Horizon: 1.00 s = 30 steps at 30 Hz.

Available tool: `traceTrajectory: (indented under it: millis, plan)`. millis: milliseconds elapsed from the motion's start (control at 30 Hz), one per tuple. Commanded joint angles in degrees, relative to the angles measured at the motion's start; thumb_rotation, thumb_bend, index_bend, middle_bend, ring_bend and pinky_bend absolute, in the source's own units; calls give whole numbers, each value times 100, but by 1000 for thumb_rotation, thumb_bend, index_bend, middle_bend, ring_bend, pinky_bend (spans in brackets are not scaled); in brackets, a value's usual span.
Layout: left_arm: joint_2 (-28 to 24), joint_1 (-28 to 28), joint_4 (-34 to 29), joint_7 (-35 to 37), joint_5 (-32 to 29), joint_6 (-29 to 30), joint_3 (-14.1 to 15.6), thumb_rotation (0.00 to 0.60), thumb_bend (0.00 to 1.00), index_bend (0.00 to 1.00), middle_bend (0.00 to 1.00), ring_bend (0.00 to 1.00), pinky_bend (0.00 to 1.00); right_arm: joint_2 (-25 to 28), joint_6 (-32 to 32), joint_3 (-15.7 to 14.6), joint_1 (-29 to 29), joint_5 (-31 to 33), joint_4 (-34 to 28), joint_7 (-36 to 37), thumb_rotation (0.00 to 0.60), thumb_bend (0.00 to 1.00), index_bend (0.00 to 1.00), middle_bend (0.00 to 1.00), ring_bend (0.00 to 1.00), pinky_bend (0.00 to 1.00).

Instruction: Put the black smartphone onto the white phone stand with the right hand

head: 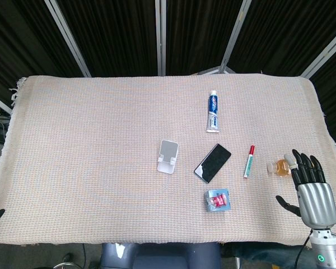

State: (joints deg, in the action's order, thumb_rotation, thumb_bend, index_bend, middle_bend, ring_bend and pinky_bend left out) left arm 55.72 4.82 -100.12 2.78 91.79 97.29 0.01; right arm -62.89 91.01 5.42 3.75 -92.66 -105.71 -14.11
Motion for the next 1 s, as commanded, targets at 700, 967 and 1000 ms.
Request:
traceTrajectory:
  millis: [700,967,1000]
  plan:
    - [199,-323,-127,-550,-725,-678,-255,600,0,0,0,0,0,-8,-3963,183,3283,-858,2156,1853,600,0,2,3,0,0]
    - [321,-407,-81,-797,-903,-840,-293,600,0,0,0,0,0,-766,-4173,-165,3936,-1429,3168,2122,600,0,65,74,1,0]
    - [334,-414,-72,-815,-929,-852,-302,600,0,0,0,0,0,-870,-4204,-226,4016,-1496,3313,2130,600,0,76,82,3,0]
